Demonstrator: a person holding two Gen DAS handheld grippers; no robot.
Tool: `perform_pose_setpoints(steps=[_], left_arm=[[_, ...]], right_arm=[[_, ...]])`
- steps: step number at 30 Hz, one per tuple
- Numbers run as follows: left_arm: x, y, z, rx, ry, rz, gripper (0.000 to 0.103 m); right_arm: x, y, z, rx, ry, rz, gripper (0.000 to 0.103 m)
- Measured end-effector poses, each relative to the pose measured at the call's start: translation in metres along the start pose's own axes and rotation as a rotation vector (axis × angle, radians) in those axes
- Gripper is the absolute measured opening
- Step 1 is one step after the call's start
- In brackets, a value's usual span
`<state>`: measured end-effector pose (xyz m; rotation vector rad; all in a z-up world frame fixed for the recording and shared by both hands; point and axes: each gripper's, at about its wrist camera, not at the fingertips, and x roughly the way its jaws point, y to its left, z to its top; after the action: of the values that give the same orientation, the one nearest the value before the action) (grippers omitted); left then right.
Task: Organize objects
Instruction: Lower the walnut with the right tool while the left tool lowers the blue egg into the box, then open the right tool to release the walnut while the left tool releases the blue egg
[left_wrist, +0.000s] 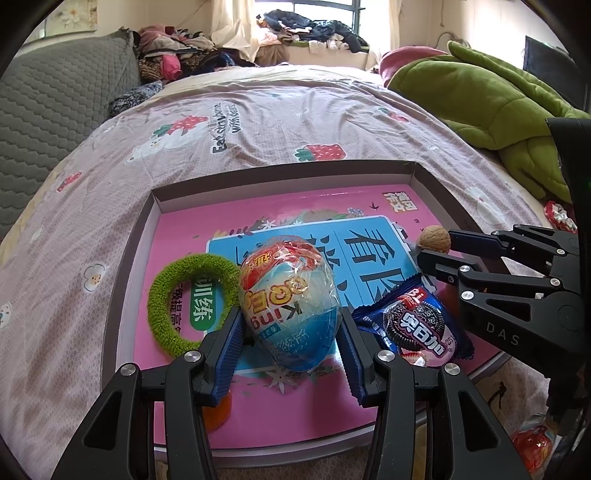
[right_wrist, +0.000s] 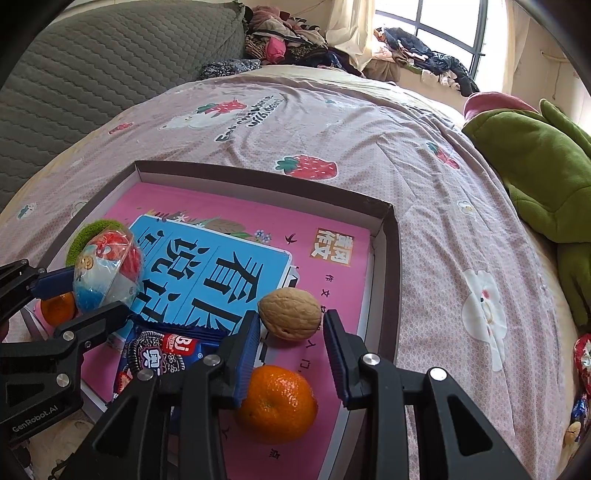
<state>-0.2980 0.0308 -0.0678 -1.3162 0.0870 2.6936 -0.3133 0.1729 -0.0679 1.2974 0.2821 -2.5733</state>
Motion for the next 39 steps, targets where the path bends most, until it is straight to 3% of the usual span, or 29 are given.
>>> perform_pose_setpoints(steps=[39], left_arm=[[-0.012,0.001,-0.007,-0.023,0.049,-0.002,0.052]], right_arm=[[-0.027,-0.002,0.005,0.017,-0.038,-0.002,0.039]])
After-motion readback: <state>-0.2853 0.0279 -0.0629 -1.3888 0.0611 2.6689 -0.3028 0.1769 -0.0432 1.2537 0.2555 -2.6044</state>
